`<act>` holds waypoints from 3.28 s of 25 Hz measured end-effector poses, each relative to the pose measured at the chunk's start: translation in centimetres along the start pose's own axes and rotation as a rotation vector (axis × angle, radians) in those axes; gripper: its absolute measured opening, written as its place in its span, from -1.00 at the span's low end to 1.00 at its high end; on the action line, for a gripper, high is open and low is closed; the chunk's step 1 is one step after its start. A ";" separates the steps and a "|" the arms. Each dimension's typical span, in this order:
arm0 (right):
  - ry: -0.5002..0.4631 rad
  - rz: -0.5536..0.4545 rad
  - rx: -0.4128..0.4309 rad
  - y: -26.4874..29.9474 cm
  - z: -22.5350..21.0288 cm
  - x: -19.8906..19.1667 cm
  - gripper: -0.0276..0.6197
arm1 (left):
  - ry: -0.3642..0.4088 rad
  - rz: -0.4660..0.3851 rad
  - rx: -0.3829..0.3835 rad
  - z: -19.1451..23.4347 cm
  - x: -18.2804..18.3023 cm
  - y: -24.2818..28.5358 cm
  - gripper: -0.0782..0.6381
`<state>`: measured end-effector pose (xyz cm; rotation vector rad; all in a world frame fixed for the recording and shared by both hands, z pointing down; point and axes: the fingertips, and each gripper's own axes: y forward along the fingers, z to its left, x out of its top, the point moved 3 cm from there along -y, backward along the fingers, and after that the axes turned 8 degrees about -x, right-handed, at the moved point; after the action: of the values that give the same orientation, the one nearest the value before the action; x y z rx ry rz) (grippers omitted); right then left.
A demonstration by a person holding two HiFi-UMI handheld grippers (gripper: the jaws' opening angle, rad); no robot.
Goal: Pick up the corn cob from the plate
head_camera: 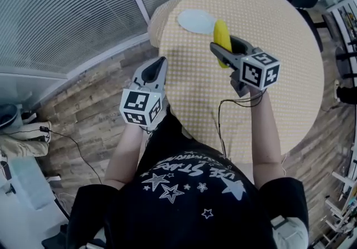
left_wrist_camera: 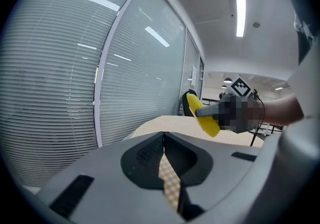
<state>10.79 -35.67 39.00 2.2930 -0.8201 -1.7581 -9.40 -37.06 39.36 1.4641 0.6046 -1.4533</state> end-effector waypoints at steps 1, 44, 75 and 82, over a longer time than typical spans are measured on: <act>0.035 -0.016 0.012 -1.0 0.3 -0.4 -0.12 | 0.003 0.002 -0.002 -0.9 -0.2 -0.3 -0.76; 0.474 -0.223 0.063 -19.2 11.1 -12.3 -0.11 | 0.018 -0.012 -0.106 -15.2 -6.4 -13.2 -0.76; 0.290 -0.187 0.389 -38.1 -0.5 -14.0 -0.11 | 0.061 -0.116 0.222 -41.2 -4.3 -8.5 -0.76; 0.229 -0.193 0.439 -43.7 -1.2 -15.4 -0.11 | 0.057 -0.132 0.259 -47.7 -4.7 -8.2 -0.76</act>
<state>23.96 8.54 33.99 2.8755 -1.0560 -1.4514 5.50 8.95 33.94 1.6978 0.5733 -1.6455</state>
